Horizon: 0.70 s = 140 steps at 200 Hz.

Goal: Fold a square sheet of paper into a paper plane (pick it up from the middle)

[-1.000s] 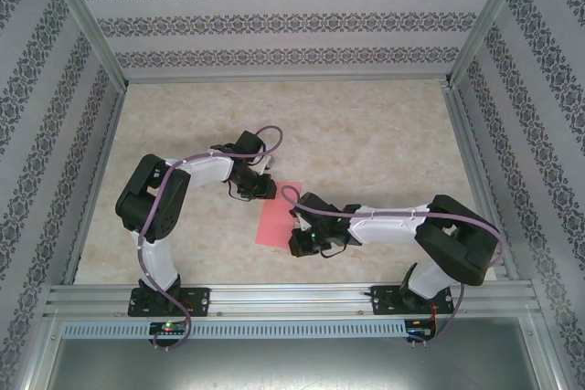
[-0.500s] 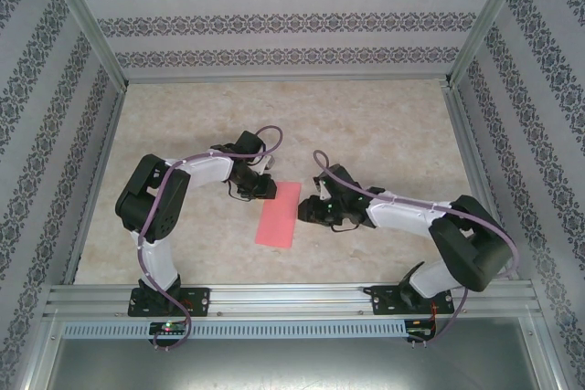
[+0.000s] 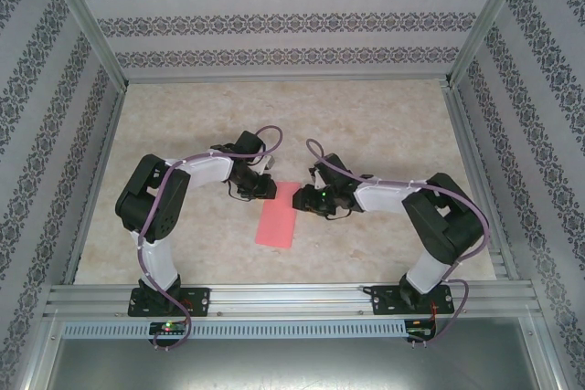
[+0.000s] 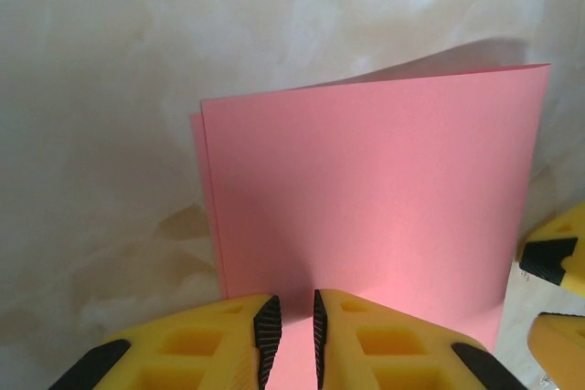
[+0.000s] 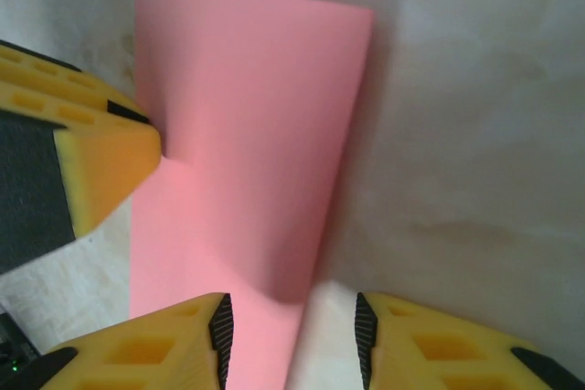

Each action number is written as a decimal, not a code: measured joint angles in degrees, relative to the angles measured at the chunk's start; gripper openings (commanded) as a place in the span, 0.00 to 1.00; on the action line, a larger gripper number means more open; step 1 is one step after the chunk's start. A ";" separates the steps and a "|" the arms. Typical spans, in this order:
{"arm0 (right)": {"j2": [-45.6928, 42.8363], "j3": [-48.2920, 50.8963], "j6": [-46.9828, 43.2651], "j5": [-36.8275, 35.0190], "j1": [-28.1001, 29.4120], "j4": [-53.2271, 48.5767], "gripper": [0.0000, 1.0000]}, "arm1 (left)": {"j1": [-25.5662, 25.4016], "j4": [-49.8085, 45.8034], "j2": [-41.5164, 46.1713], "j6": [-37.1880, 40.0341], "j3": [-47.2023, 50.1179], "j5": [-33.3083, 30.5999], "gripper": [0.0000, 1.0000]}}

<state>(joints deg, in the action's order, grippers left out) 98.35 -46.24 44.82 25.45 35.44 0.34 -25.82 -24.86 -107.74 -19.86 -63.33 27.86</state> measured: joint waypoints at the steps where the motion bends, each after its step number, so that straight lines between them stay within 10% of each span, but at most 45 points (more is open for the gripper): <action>1: 0.07 -0.07 -0.02 0.02 -0.02 0.04 0.42 | 0.00 0.00 0.00 0.00 0.00 0.00 0.25; 140: 2.14 2.16 2.12 7.61 0.07 10.60 0.25 | 0.04 0.87 0.55 -0.02 0.74 0.33 0.26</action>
<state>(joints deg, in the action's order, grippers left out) 100.49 -44.07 46.94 33.06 35.51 10.94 -25.78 -23.99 -107.20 -19.88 -62.59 28.18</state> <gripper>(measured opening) 0.298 0.256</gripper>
